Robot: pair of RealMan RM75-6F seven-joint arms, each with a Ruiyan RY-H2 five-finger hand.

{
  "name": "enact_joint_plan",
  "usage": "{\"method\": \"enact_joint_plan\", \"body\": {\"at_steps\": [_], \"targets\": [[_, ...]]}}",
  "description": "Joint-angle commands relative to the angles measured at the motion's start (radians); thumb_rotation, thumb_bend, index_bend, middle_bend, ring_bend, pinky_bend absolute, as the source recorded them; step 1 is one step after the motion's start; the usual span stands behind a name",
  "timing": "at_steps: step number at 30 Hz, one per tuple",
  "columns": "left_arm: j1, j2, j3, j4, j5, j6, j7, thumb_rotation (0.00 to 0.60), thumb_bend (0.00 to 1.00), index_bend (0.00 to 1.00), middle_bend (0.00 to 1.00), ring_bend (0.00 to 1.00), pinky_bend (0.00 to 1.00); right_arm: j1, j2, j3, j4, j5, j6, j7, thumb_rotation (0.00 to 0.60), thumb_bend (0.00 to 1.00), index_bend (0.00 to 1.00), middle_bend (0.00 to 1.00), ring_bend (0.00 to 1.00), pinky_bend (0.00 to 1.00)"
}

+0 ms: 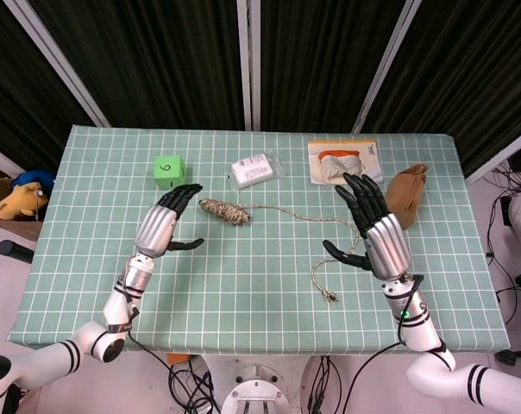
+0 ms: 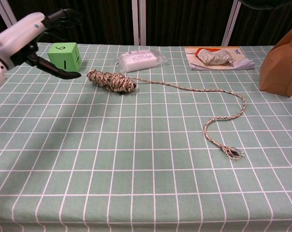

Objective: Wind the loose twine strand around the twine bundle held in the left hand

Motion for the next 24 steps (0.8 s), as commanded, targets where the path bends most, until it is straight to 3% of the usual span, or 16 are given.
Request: {"method": "enact_joint_plan", "body": {"at_steps": [1,10,17,24], "targets": [[-0.040,-0.032,0.001,0.045,-0.011,-0.044,0.015,0.600,0.09,0.11,0.12,0.11,0.22,0.000,0.001,-0.004,0.005,0.011,0.002,-0.002,0.600,0.18,0.00,0.00,0.00,0.00],[-0.117,-0.054,0.008,0.145,-0.040,-0.146,0.057,0.600,0.12,0.11,0.14,0.11,0.22,-0.009,0.032,-0.029,0.023,0.022,0.015,0.014,0.600,0.18,0.00,0.00,0.00,0.00],[-0.224,-0.071,0.021,0.261,-0.063,-0.315,0.103,0.600,0.19,0.13,0.16,0.11,0.22,-0.027,0.078,-0.041,0.029,0.045,0.020,0.010,0.600,0.18,0.00,0.00,0.00,0.00],[-0.293,-0.110,0.032,0.384,-0.100,-0.444,0.105,0.600,0.26,0.24,0.19,0.16,0.25,-0.042,0.112,-0.055,0.022,0.052,0.027,-0.004,0.600,0.18,0.00,0.00,0.00,0.00]]}}
